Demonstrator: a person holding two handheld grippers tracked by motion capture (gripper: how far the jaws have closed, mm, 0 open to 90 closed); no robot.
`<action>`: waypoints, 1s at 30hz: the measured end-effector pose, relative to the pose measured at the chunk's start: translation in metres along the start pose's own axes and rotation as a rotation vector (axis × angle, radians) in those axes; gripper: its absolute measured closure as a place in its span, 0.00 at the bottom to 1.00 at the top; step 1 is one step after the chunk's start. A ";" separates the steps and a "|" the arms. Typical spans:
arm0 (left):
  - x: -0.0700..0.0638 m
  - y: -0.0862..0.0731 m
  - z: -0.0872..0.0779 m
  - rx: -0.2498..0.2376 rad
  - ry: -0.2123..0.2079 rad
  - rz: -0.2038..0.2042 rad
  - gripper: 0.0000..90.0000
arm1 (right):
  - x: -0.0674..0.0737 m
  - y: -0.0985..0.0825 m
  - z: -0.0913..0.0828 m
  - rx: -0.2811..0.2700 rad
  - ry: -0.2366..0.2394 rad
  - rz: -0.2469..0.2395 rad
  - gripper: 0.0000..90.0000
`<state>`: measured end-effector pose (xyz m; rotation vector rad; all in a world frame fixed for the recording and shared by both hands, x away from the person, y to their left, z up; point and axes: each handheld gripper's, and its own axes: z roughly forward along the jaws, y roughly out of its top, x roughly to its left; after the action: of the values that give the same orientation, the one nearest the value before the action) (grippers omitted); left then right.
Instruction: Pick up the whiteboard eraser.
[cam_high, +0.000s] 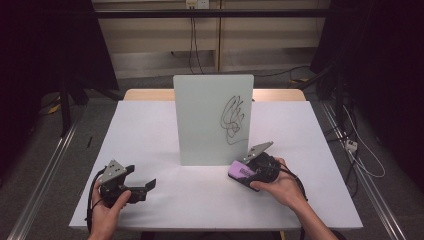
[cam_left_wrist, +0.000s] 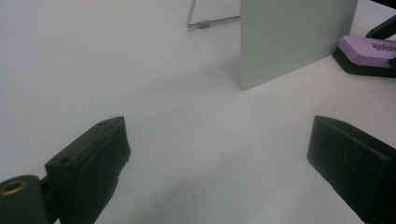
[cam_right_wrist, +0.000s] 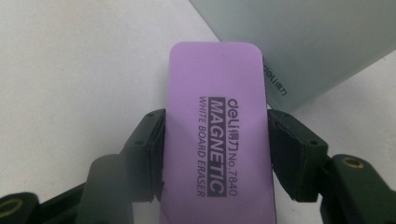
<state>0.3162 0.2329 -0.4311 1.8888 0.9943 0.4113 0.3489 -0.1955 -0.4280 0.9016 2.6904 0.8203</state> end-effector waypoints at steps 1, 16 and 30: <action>0.000 0.000 0.000 -0.003 -0.002 -0.001 0.06 | 0.000 0.000 0.000 0.000 0.000 0.000 0.46; 0.000 0.000 0.000 -0.001 -0.006 0.004 0.06 | 0.003 -0.002 -0.007 -0.070 -0.010 0.004 0.46; 0.000 0.000 -0.001 -0.001 -0.005 0.005 0.06 | 0.009 -0.002 -0.013 -0.199 -0.029 -0.022 0.46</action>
<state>0.3157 0.2333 -0.4306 1.8909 0.9858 0.4095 0.3362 -0.1971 -0.4190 0.8294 2.5335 1.0400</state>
